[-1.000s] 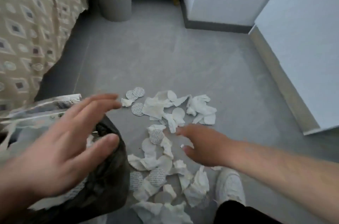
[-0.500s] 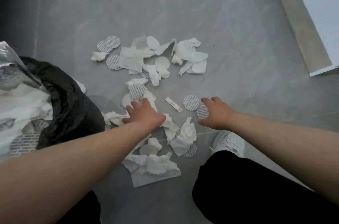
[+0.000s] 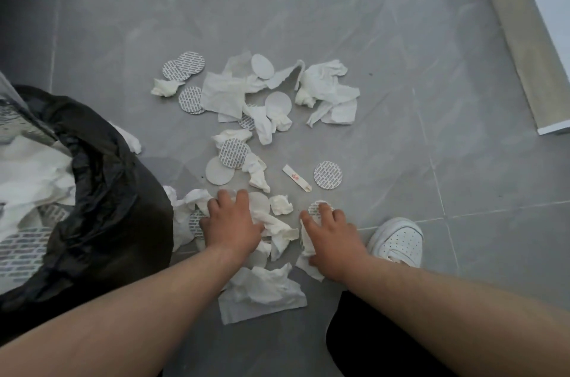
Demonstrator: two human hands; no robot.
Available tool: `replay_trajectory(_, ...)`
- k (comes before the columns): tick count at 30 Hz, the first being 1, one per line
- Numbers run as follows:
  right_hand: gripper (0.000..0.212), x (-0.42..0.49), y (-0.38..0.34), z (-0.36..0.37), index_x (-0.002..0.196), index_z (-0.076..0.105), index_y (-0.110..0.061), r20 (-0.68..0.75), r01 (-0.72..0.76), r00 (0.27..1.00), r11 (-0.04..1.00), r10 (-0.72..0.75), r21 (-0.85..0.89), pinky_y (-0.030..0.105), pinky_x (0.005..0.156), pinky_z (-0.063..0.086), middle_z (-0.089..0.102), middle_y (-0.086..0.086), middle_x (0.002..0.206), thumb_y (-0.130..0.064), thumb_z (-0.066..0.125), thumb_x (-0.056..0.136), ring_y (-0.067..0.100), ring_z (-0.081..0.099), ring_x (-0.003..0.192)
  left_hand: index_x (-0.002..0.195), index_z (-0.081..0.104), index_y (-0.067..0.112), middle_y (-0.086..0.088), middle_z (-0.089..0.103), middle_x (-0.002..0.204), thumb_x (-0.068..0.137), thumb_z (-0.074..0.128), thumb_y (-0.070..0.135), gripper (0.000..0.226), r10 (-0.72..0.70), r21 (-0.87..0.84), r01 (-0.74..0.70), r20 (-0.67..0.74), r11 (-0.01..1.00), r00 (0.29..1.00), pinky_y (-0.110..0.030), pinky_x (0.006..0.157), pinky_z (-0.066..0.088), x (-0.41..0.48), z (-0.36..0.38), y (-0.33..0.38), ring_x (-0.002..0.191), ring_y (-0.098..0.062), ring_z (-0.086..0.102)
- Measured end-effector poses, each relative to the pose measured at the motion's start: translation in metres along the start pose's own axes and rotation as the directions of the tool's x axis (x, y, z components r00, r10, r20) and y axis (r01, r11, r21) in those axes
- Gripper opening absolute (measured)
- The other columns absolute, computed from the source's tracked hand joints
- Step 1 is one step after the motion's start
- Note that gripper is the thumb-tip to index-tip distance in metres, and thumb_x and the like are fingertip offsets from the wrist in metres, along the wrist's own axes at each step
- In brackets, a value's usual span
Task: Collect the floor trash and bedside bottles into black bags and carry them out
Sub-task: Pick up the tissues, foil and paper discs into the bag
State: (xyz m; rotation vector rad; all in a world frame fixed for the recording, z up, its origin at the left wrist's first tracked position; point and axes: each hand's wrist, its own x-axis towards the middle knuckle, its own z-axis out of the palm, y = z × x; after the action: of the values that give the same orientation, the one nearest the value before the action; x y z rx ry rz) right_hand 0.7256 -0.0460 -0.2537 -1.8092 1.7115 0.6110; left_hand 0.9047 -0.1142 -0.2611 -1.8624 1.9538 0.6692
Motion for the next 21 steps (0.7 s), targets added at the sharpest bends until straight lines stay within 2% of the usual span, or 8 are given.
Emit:
replay_trajectory(3, 0.057, 0.002, 0.006, 0.001, 0.133, 0.034, -0.020, -0.057, 0.065, 0.996, 0.995, -0.061, 0.070, 0.041, 0.086, 0.046, 0.028, 0.016, 0.139, -0.015, 0.060, 0.083, 0.034, 0.035, 0.118, 0.121, 0.040, 0.018, -0.011, 0.038, 0.125, 0.085, 0.055, 0.028, 0.040, 0.050, 0.002, -0.050, -0.019, 0.999, 0.999, -0.042, 0.083, 0.044, 0.002, -0.003, -0.001, 0.111, -0.032, 0.041)
replay_trajectory(6, 0.045, 0.005, 0.012, 0.000, 0.125, 0.040, -0.017, -0.075, 0.108, 0.992, 0.990, -0.101, 0.090, 0.040, 0.083, 0.047, 0.033, 0.013, 0.133, -0.010, 0.055, 0.083, 0.032, 0.038, 0.114, 0.111, 0.046, 0.014, -0.011, 0.042, 0.118, 0.083, 0.046, 0.010, 0.028, 0.105, -0.058, -0.106, -0.022, 0.993, 0.994, -0.036, 0.078, 0.043, 0.005, -0.005, -0.004, 0.104, -0.030, 0.044)
replay_trajectory(11, 0.031, 0.009, 0.019, 0.002, 0.115, 0.043, -0.016, -0.111, 0.114, 0.989, 0.982, -0.098, 0.149, 0.039, 0.082, 0.045, 0.046, 0.007, 0.120, -0.009, 0.051, 0.086, 0.030, 0.046, 0.110, 0.106, 0.053, 0.014, -0.008, 0.046, 0.113, 0.079, 0.045, 0.002, 0.031, 0.097, -0.211, -0.096, -0.003, 0.973, 0.995, -0.032, 0.073, 0.037, 0.011, -0.010, -0.011, 0.103, -0.029, 0.046)
replay_trajectory(14, 0.030, 0.013, 0.023, -0.003, 0.112, 0.046, -0.018, -0.125, 0.098, 0.990, 0.951, -0.063, 0.293, 0.037, 0.081, 0.044, 0.055, 0.006, 0.112, -0.011, 0.052, 0.084, 0.028, 0.052, 0.104, 0.105, 0.057, 0.014, -0.007, 0.050, 0.110, 0.079, 0.045, 0.000, 0.032, 0.099, -0.302, -0.123, -0.094, 0.945, 0.991, -0.031, 0.071, 0.034, 0.013, -0.015, -0.010, 0.102, -0.028, 0.048)
replay_trajectory(17, 0.025, 0.020, 0.025, -0.013, 0.107, 0.049, -0.022, -0.224, 0.121, 0.974, 0.904, -0.028, 0.410, 0.036, 0.076, 0.047, 0.060, 0.004, 0.101, -0.016, 0.055, 0.084, 0.027, 0.057, 0.095, 0.109, 0.058, 0.014, -0.009, 0.052, 0.110, 0.078, 0.040, -0.004, 0.041, 0.092, -0.333, -0.145, -0.169, 0.932, 0.981, -0.033, 0.073, 0.036, 0.018, -0.027, -0.006, 0.102, -0.030, 0.047)
replay_trajectory(21, 0.023, 0.028, 0.033, -0.035, 0.107, 0.056, -0.016, -0.279, 0.082, 0.958, 0.872, 0.064, 0.482, 0.036, 0.073, 0.045, 0.061, 0.008, 0.101, -0.014, 0.053, 0.084, 0.031, 0.056, 0.091, 0.118, 0.054, 0.014, -0.012, 0.047, 0.120, 0.079, 0.039, -0.005, 0.046, 0.072, -0.285, -0.139, -0.233, 0.948, 0.970, -0.041, 0.078, 0.041, 0.028, -0.041, -0.006, 0.107, -0.032, 0.044)
